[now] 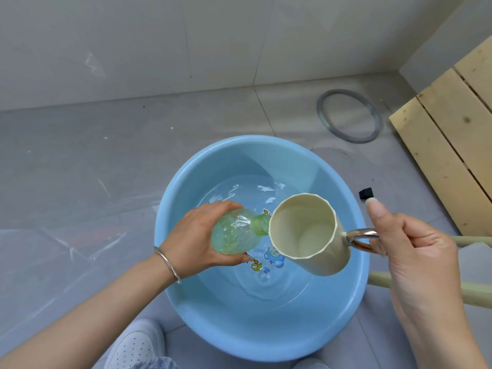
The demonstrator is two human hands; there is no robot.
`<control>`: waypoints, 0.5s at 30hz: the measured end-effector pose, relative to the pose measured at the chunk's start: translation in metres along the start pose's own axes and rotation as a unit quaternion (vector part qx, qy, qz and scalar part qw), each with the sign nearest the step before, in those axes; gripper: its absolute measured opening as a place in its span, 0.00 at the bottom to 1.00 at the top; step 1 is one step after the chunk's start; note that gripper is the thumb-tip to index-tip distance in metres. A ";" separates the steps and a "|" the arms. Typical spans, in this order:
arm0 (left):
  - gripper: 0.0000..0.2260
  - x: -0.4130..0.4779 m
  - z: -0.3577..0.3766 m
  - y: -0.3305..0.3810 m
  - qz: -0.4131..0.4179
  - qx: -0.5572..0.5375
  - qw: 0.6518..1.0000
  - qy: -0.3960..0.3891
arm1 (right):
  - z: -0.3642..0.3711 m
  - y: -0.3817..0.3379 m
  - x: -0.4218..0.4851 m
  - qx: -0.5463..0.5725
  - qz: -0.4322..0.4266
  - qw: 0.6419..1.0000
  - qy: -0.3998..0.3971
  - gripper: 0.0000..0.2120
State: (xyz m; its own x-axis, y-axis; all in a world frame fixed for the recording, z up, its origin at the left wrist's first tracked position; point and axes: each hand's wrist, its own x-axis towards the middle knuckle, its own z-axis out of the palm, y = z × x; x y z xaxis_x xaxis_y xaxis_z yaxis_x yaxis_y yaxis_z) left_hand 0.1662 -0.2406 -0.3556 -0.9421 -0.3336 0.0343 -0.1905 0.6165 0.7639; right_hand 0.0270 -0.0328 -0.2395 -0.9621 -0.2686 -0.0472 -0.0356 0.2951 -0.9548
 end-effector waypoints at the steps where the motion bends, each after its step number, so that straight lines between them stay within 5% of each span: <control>1: 0.31 0.000 0.000 0.000 0.001 0.000 1.000 -0.001 | 0.000 0.000 0.000 -0.006 -0.003 1.000 -0.002 0.38; 15: 0.32 0.001 0.002 0.001 -0.002 0.015 1.000 -0.007 | -0.001 -0.011 -0.001 -0.085 -0.062 0.994 0.007 0.29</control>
State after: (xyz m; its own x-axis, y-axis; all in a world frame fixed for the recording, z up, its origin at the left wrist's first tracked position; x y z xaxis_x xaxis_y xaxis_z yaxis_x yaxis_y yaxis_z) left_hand 0.1645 -0.2393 -0.3560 -0.9447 -0.3271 0.0224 -0.2029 0.6368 0.7438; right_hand 0.0275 -0.0346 -0.2283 -0.9510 -0.3005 0.0726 -0.1978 0.4110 -0.8899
